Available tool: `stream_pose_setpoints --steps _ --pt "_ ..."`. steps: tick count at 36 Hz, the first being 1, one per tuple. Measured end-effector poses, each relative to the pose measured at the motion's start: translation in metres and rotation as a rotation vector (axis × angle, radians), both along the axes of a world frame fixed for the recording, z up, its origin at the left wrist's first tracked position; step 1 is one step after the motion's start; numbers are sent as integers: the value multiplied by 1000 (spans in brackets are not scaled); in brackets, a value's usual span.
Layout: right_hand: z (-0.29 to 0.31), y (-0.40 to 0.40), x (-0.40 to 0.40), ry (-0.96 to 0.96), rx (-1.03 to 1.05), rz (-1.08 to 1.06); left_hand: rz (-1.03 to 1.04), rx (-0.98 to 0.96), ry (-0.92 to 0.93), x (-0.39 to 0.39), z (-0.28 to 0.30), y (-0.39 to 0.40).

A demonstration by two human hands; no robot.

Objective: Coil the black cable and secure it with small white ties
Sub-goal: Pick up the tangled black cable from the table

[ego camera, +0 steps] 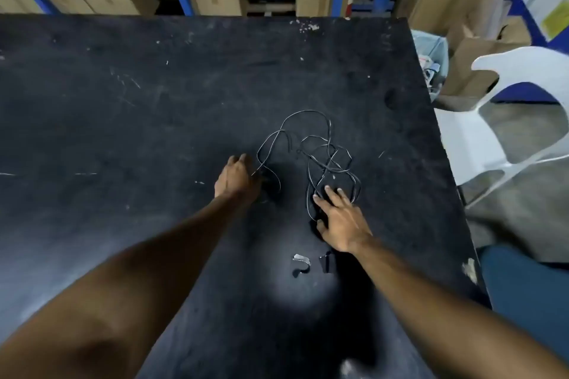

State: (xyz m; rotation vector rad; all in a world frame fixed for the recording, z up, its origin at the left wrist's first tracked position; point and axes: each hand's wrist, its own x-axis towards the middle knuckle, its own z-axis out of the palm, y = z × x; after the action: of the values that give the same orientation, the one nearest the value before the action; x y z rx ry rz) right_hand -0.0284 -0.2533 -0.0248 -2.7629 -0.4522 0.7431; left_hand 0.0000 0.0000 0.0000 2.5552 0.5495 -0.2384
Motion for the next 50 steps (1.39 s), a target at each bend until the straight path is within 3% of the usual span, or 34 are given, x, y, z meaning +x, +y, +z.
stream_pose_setpoints --steps 5,8,14,20,27,30,34,39,42,50 --pt "-26 0 -7 23 -26 3 -61 45 82 18 -23 -1" --pt "-35 -3 -11 2 -12 7 -149 135 34 18 -32 -10" --pt "-39 -3 -13 -8 -19 22 -145 28 182 10 -43 -33" --pt "-35 -5 -10 21 -10 19 -129 -43 189 0 -42 -38" --pt "-27 -4 -1 58 23 -5 -268 -204 -55 -9 -15 -26" --pt "-9 1 6 12 118 -111 -285 -283 -125 -7 6 -14" --pt "37 16 15 -150 405 -298 -239 -537 -141 -7 46 -5" --pt "94 43 23 -185 527 -279 -212 -857 -187 -18 84 -8" --pt "115 50 25 -323 447 -230 -191 -854 -202 -25 108 -10" --pt "177 36 39 -344 440 -663 -244 -795 -229 -58 145 -9"
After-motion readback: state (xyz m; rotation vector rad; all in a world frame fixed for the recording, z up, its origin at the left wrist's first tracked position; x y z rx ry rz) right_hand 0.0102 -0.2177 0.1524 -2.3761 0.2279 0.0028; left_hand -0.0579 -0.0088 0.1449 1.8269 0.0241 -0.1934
